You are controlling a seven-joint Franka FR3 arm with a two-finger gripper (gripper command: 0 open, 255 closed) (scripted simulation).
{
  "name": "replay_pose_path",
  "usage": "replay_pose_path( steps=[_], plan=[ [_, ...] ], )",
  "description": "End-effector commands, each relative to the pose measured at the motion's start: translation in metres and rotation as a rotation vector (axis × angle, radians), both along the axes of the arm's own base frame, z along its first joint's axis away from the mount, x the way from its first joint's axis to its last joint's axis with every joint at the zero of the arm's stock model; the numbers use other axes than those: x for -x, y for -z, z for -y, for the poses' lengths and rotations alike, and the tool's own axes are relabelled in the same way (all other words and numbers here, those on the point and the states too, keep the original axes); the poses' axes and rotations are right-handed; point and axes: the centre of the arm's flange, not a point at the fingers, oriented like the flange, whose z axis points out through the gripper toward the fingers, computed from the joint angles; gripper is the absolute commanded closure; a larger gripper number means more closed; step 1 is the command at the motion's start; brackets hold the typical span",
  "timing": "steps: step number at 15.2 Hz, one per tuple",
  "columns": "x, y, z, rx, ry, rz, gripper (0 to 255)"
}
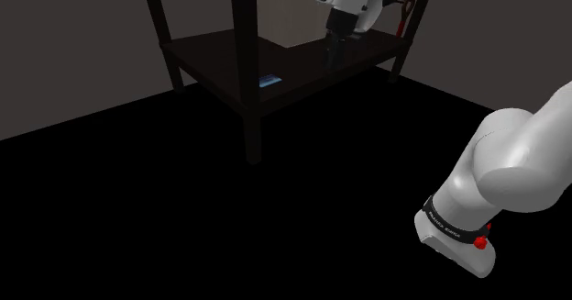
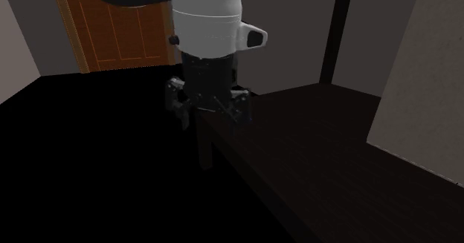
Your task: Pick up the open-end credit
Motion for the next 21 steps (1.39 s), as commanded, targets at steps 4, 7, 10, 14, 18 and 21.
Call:
replay_pose_path(
  steps=[4,7,10,14,18,21],
  plan=[
    [-0.053,0.013,-0.022,-0.114,-0.234,0.081,0],
    [-0.081,0.017,-0.040,-0.182,-0.370,0.126,0],
    [-0.108,0.018,-0.062,-0.251,-0.507,0.172,0],
    [-0.136,0.015,-0.095,-0.339,-0.683,0.231,0],
    [-0.136,0.036,-0.095,-0.339,-0.683,0.231,0],
    [-0.136,0.052,-0.095,-0.339,-0.683,0.231,0]
  ],
)
